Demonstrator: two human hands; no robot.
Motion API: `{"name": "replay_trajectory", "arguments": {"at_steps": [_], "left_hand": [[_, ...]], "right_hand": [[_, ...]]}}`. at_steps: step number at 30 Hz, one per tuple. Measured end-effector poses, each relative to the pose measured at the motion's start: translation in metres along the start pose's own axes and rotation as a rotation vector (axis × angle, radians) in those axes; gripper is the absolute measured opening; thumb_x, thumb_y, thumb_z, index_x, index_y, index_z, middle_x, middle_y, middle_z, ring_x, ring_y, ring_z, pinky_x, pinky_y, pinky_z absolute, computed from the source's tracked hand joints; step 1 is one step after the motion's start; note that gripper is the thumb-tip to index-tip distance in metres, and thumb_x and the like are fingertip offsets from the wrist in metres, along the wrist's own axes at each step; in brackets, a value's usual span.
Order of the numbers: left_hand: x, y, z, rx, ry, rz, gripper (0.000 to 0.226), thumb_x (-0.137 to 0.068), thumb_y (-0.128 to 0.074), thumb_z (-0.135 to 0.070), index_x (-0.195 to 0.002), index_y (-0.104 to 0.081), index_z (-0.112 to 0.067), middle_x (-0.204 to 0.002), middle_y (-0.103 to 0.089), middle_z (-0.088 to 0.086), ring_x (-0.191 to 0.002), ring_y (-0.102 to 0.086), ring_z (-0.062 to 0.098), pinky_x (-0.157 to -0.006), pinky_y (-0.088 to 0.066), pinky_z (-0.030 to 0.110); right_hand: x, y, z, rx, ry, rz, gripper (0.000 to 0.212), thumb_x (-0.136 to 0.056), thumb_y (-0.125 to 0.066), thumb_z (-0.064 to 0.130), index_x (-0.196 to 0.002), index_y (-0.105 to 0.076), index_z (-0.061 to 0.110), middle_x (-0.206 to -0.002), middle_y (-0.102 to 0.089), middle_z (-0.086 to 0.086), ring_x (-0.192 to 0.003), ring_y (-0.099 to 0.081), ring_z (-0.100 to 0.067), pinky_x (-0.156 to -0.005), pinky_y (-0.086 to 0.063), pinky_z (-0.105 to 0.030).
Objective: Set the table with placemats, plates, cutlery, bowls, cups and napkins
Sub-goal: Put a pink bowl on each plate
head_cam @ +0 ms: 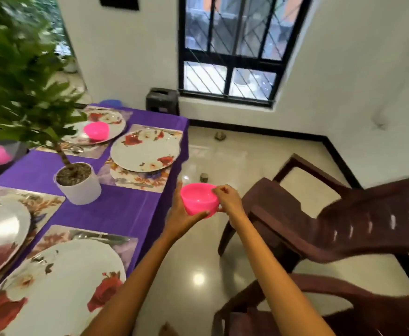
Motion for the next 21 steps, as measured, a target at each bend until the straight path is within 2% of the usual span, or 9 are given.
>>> {"name": "replay_trajectory", "arguments": {"at_steps": [2,5,7,9,11,14,16,18,21], "left_hand": [[-0.015,0.02,0.005,-0.004,0.001,-0.065,0.11,-0.052,-0.083,-0.05,-0.139,-0.016,-0.042,-0.136,-0.04,-0.002,-0.124,-0.044,0.017,-0.095,-0.045,0.031],[-0.037,0.06,0.016,-0.037,0.022,-0.168,0.102,-0.05,-0.082,-0.056,-0.129,-0.018,-0.055,-0.133,-0.041,-0.009,-0.12,-0.046,0.011,-0.092,-0.045,0.026],[-0.051,0.086,0.022,-0.068,-0.005,-0.213,0.103,-0.051,-0.086,-0.052,-0.129,-0.019,-0.053,-0.13,-0.041,-0.017,-0.118,-0.045,0.003,-0.09,-0.042,0.014],[-0.057,0.109,0.035,-0.061,0.032,-0.27,0.102,-0.052,-0.088,-0.048,-0.125,-0.018,-0.058,-0.125,-0.039,-0.029,-0.115,-0.044,-0.006,-0.086,-0.036,0.005],[-0.054,0.127,0.044,-0.073,0.049,-0.336,0.105,-0.049,-0.085,-0.058,-0.127,-0.014,-0.063,-0.129,-0.036,-0.035,-0.121,-0.043,-0.004,-0.094,-0.038,0.013],[-0.053,0.149,0.062,-0.092,0.11,-0.385,0.12,-0.046,-0.077,-0.072,-0.144,-0.013,-0.042,-0.142,-0.034,-0.018,-0.131,-0.039,0.01,-0.105,-0.041,0.034],[-0.049,0.164,0.067,-0.09,0.144,-0.427,0.113,-0.051,-0.08,-0.065,-0.139,-0.012,-0.047,-0.137,-0.033,-0.019,-0.127,-0.04,0.007,-0.099,-0.041,0.021],[-0.041,0.176,0.071,-0.094,0.17,-0.489,0.107,-0.054,-0.083,-0.053,-0.133,-0.012,-0.049,-0.134,-0.034,-0.019,-0.124,-0.041,0.004,-0.092,-0.038,0.012],[-0.019,0.193,0.086,-0.085,0.266,-0.614,0.116,-0.051,-0.083,-0.061,-0.138,-0.008,-0.046,-0.144,-0.033,-0.009,-0.13,-0.039,0.01,-0.099,-0.04,0.025]], "right_hand": [[-0.022,-0.022,0.016,0.128,0.05,0.059,0.007,-0.084,-0.058,0.015,-0.09,-0.063,0.013,-0.089,-0.063,-0.006,-0.086,-0.062,-0.025,-0.08,-0.055,-0.05],[-0.054,-0.063,0.047,0.327,0.155,0.138,0.013,-0.081,-0.057,0.008,-0.085,-0.068,0.013,-0.08,-0.065,-0.003,-0.085,-0.065,-0.026,-0.079,-0.055,-0.046],[-0.069,-0.089,0.065,0.421,0.222,0.172,0.011,-0.082,-0.056,0.01,-0.084,-0.067,0.011,-0.075,-0.062,0.001,-0.081,-0.065,-0.025,-0.078,-0.055,-0.043],[-0.082,-0.116,0.078,0.443,0.266,0.211,0.015,-0.084,-0.055,0.015,-0.091,-0.067,0.009,-0.084,-0.067,-0.008,-0.081,-0.066,-0.028,-0.078,-0.055,-0.046],[-0.088,-0.142,0.087,0.455,0.33,0.263,0.02,-0.086,-0.053,0.019,-0.1,-0.066,0.012,-0.096,-0.069,-0.01,-0.086,-0.066,-0.03,-0.077,-0.055,-0.049],[-0.096,-0.169,0.103,0.417,0.364,0.341,0.025,-0.089,-0.053,0.014,-0.112,-0.063,0.009,-0.104,-0.065,-0.009,-0.086,-0.065,-0.03,-0.065,-0.058,-0.04],[-0.102,-0.191,0.11,0.355,0.353,0.41,0.022,-0.091,-0.053,0.012,-0.111,-0.061,0.007,-0.104,-0.063,-0.011,-0.076,-0.064,-0.026,-0.049,-0.055,-0.028],[-0.108,-0.21,0.112,0.285,0.382,0.447,0.016,-0.091,-0.053,0.009,-0.104,-0.061,0.012,-0.104,-0.065,-0.013,-0.078,-0.064,-0.026,-0.053,-0.057,-0.036],[-0.103,-0.245,0.114,0.227,0.411,0.565,0.01,-0.092,-0.055,0.012,-0.099,-0.06,0.016,-0.097,-0.066,-0.013,-0.082,-0.064,-0.026,-0.057,-0.057,-0.038]]}}
Point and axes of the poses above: each hand's wrist, its own x-axis away from the middle knuckle, its own y-axis out of the back of the hand, z = x × y, the point moved 5 cm from there along -x, towards the middle knuckle
